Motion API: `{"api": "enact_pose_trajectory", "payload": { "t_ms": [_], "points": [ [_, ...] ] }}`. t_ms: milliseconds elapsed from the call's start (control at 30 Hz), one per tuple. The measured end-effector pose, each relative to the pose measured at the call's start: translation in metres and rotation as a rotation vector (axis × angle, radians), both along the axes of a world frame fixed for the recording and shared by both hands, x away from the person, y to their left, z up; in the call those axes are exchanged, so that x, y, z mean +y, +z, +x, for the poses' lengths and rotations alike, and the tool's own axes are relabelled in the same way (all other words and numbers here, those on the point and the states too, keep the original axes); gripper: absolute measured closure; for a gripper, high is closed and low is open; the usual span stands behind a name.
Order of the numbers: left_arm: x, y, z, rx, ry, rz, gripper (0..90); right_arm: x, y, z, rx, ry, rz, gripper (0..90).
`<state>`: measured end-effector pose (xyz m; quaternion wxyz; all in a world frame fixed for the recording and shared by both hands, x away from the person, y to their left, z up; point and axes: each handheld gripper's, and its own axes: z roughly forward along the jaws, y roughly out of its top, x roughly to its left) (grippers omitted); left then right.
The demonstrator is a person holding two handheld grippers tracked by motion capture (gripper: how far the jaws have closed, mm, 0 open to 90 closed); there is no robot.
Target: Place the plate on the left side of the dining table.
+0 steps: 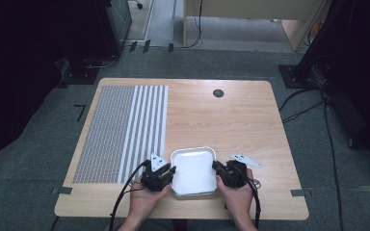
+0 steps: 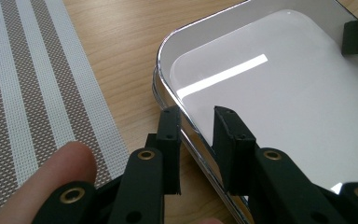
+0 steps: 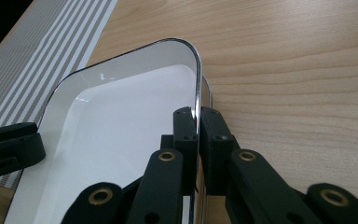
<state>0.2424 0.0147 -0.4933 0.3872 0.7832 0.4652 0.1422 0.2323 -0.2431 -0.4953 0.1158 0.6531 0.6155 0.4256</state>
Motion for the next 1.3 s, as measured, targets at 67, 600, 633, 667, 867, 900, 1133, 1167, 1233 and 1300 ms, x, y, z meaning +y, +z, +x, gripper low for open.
{"api": "enact_pose_trajectory", "payload": {
  "t_ms": [67,600,633,667,867,900,1133,1167,1233,1300],
  "points": [
    [0.001,0.002,0.000,0.000,-0.004,-0.017,70.7,-0.002,0.002,-0.001,0.001,-0.012,0.016,87.7],
    [0.010,0.013,0.002,0.047,-0.055,-0.213,72.6,-0.016,0.010,-0.001,0.029,-0.042,0.103,88.9],
    [0.010,0.014,0.002,0.053,-0.057,-0.209,72.6,-0.016,0.010,-0.001,0.030,-0.043,0.105,88.9],
    [0.010,0.014,0.002,0.052,-0.055,-0.204,72.6,-0.015,0.011,-0.002,0.028,-0.044,0.107,88.9],
    [0.010,0.018,0.002,0.057,-0.027,-0.166,73.5,-0.011,0.012,-0.002,0.025,-0.048,0.105,88.9],
    [0.011,0.019,0.002,0.057,-0.022,-0.160,73.7,-0.009,0.013,-0.002,0.025,-0.048,0.107,88.9],
    [0.015,0.028,0.004,0.069,-0.012,-0.145,73.2,-0.002,0.018,-0.001,0.023,-0.047,0.119,89.0],
    [0.016,0.030,0.004,0.068,-0.008,-0.138,73.3,0.000,0.018,-0.001,0.026,-0.049,0.121,89.1],
    [0.016,0.031,0.006,0.067,0.003,-0.121,73.7,0.003,0.018,0.000,0.030,-0.051,0.122,89.2],
    [0.015,0.032,0.009,0.068,0.009,-0.082,73.4,0.006,0.018,0.001,0.026,-0.050,0.117,89.1]
  ]
}}
